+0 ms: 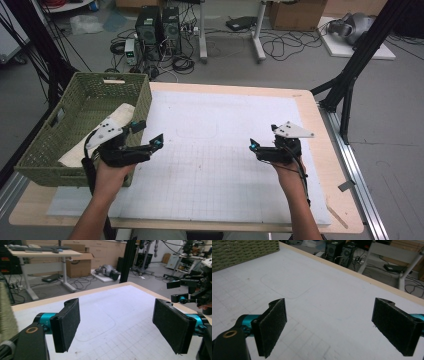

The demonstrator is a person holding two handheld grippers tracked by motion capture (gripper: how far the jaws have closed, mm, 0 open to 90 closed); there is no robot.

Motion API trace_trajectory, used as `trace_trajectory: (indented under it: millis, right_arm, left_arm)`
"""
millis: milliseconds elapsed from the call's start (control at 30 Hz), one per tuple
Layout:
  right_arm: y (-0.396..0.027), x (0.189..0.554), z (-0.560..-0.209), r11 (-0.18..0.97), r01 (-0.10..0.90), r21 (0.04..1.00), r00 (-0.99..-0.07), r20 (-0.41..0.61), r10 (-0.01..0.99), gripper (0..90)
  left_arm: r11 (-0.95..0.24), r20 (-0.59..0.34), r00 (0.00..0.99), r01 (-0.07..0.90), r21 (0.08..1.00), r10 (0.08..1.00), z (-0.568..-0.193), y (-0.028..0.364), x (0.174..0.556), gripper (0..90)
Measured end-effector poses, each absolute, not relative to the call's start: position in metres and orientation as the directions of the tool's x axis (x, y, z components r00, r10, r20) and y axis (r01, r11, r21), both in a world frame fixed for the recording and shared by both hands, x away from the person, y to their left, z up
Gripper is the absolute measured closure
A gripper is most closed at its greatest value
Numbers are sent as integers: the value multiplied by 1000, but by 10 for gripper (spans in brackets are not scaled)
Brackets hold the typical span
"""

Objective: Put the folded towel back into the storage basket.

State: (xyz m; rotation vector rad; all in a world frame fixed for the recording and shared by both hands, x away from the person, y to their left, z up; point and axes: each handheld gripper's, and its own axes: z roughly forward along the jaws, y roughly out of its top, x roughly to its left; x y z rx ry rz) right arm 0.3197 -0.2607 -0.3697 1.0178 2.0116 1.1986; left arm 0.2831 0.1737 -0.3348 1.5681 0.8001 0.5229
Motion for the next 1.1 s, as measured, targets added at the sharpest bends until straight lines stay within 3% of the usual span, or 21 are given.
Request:
trace_trajectory:
  millis: [533, 1100]
  right_arm:
    - [-303, 282, -400, 279, 365, 888, -452, -93, 887, 119]
    - [-307, 280, -404, 248, 359, 900, -429, -77, 900, 119]
  left_arm:
    - [-90, -84, 721, 200, 976, 688, -366, 123, 295, 227]
    - [-116, -93, 715, 238, 964, 693, -395, 124, 295, 227]
